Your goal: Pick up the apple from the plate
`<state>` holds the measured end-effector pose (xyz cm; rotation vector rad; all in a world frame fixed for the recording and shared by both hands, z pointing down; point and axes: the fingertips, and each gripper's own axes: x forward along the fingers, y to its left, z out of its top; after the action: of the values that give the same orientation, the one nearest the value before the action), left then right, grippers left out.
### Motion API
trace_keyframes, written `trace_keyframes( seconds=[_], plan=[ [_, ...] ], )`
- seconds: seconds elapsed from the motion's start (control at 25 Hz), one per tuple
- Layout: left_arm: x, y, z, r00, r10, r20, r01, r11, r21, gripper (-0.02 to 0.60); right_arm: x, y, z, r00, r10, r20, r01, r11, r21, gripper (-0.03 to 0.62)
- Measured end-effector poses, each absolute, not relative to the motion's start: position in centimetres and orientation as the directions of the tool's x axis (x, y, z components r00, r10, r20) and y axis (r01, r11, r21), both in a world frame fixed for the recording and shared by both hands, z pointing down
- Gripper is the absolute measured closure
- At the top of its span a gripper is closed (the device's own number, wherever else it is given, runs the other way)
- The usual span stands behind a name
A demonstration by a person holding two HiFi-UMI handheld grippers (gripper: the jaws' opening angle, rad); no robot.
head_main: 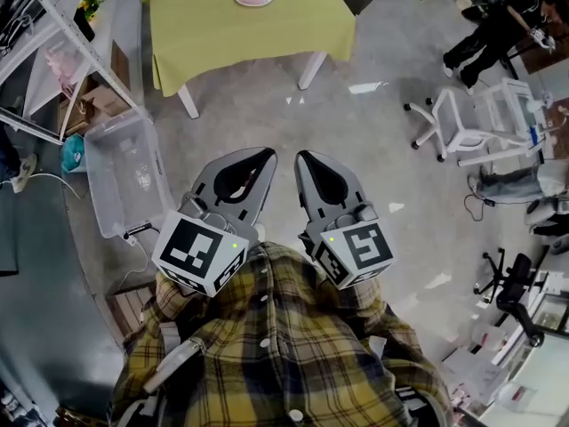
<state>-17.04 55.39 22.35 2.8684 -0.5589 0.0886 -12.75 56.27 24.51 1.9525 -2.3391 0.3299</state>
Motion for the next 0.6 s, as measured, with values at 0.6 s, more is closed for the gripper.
trace_keyframes(
  seconds=[0.6],
  plan=[
    [-14.6,49.2,23.8,0.933,-0.339,0.122,-0.359,-0.906,0.226,0.575,-10.5,50.0,26.1,-0.173,-0.959,0.224,-0.981,0.148,-0.122,0.597]
  ],
)
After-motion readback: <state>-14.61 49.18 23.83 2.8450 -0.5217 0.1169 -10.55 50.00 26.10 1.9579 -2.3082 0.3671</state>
